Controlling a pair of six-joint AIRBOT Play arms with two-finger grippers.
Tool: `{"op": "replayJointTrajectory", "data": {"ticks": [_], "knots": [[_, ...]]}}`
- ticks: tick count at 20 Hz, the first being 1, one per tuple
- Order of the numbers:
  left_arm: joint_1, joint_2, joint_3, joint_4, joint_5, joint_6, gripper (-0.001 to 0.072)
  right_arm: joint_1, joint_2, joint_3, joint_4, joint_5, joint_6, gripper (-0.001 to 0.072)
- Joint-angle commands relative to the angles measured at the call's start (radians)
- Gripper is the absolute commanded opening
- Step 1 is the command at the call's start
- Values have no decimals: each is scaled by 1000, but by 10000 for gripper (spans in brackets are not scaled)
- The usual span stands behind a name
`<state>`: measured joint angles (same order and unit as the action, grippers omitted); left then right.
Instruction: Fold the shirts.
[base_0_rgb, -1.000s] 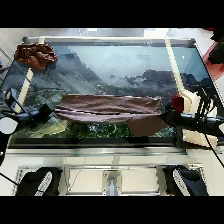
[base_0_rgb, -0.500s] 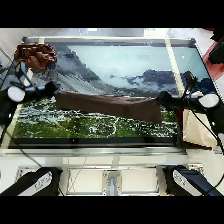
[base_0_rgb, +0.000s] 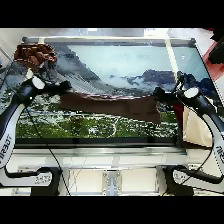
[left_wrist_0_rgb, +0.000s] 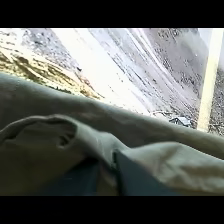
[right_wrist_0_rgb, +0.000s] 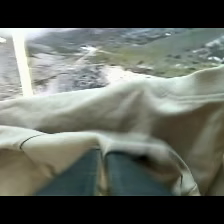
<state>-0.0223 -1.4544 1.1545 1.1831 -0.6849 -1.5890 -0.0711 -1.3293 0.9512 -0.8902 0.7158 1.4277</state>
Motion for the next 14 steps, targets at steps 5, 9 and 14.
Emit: {"op": "replayJointTrajectory", "data": {"ticks": [5,9,14], "knots": [[-3,-10,108,-8,63,15,604,-136,-32,62,-82,111,-11,403],[-5,1,175,-63,62,16,604,-257,-36,11,-131,320,-19,577],[-5,1,187,-116,52,20,604,-271,-96,-46,-35,328,-97,694]]}}
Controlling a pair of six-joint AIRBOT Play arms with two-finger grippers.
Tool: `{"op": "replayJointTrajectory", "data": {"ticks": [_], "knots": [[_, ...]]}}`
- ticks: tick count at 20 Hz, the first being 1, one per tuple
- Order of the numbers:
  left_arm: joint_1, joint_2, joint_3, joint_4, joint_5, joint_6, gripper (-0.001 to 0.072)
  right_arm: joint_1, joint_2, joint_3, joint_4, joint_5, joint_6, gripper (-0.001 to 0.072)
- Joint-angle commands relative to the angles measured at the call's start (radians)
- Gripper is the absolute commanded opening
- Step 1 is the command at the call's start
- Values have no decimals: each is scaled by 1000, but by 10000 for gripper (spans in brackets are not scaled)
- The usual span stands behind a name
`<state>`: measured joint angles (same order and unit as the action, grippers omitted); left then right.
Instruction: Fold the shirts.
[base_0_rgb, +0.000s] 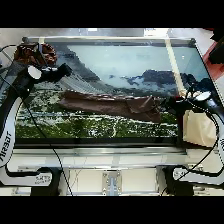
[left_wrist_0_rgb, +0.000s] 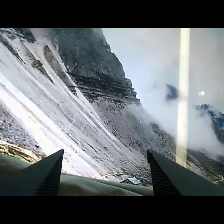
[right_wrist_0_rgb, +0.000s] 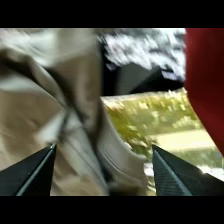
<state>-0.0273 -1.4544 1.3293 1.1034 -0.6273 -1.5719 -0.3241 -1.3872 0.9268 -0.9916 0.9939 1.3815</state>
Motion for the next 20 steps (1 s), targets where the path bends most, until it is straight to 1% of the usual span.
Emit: {"op": "replayJointTrajectory", "data": {"ticks": [1,3,4,7,10,11,12,13,14,15,16,18,20], "knots": [[0,1,12,-44,-10,3,604,-18,-73,-21,162,56,-110,694],[0,2,12,-56,-33,14,604,-12,-134,-21,346,51,-225,694],[0,1,12,-57,-49,23,603,-5,-155,-21,382,37,-247,694],[0,1,12,-57,-76,28,604,36,-185,-21,392,-24,-256,694],[-10,1,12,-61,-85,28,603,80,-188,-21,437,-42,-299,681],[-17,1,12,-62,-88,28,603,94,-188,-21,457,-42,-317,661],[-27,0,12,-60,-91,29,600,101,-188,-21,481,-43,-320,576],[-40,-1,12,-60,-93,29,513,106,-188,-20,511,-38,-336,423],[-57,-4,11,-60,-93,29,304,105,-188,-12,525,-20,-336,235],[-77,-8,11,-59,-88,32,74,105,-186,8,524,17,-343,32],[-106,-16,11,-60,-80,56,9,105,-182,32,525,64,-343,36],[-169,-43,11,-58,-66,81,8,105,-154,79,525,141,-327,36],[-245,-89,11,-55,-66,92,7,105,-101,109,492,172,-276,35]]}}
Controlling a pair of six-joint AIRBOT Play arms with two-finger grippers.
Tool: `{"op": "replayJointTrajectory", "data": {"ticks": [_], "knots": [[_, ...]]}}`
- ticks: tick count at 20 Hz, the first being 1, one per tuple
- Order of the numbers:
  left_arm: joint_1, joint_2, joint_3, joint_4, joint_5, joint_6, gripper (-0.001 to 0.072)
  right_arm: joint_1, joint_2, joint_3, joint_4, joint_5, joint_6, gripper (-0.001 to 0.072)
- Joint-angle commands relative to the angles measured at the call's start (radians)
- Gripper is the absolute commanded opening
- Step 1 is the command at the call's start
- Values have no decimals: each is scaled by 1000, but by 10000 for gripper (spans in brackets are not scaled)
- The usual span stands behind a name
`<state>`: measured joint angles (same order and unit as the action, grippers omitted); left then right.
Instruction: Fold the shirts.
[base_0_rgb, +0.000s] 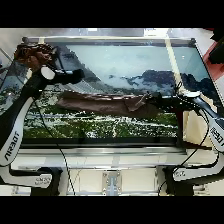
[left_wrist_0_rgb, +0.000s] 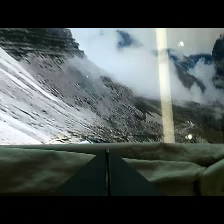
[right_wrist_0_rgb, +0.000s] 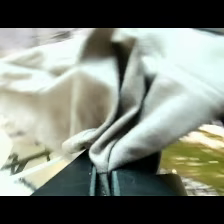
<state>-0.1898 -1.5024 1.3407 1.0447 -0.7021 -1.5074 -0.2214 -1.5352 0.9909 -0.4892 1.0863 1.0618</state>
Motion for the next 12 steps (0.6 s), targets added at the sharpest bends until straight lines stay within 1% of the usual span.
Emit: {"op": "replayJointTrajectory", "data": {"ticks": [1,5,7,9,12], "knots": [[-123,-72,0,5,8,40,6,3,75,55,-39,85,80,36],[-267,-208,0,5,-43,39,6,5,187,88,-188,144,200,34],[-327,-254,0,3,-73,39,7,5,232,117,-235,166,228,35],[-369,-277,0,3,-75,39,7,5,257,163,-243,188,254,35],[-393,-294,0,2,-75,39,7,5,269,241,-241,207,278,35]]}}
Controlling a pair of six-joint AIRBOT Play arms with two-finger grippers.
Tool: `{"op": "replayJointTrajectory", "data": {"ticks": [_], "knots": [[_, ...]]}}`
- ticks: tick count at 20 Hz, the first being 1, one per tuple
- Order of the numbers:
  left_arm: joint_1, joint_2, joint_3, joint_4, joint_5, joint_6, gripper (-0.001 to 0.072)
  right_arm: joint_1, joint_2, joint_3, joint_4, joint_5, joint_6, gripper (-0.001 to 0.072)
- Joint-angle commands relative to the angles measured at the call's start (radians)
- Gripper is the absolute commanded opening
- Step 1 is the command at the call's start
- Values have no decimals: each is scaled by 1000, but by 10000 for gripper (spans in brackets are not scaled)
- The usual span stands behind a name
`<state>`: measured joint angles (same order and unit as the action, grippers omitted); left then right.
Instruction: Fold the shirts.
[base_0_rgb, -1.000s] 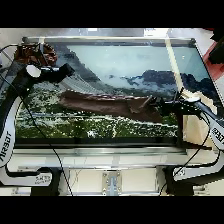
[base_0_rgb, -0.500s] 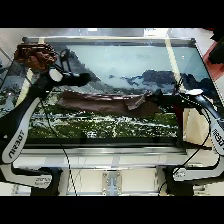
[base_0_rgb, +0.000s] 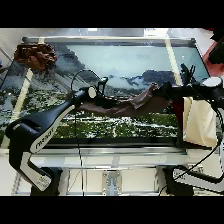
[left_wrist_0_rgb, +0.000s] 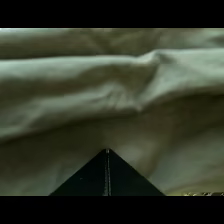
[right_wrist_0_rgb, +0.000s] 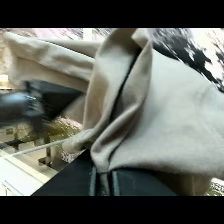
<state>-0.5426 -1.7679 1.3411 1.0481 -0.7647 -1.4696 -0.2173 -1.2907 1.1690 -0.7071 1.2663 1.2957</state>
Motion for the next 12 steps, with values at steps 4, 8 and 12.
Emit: {"op": "replayJointTrajectory", "data": {"ticks": [4,8,12], "knots": [[-37,-24,38,-34,-2,1,9,53,24,152,-54,35,77,35],[56,80,240,47,-27,4,9,185,24,205,-182,-5,157,34],[228,256,366,273,-29,4,9,338,17,217,-245,-158,236,34]]}}
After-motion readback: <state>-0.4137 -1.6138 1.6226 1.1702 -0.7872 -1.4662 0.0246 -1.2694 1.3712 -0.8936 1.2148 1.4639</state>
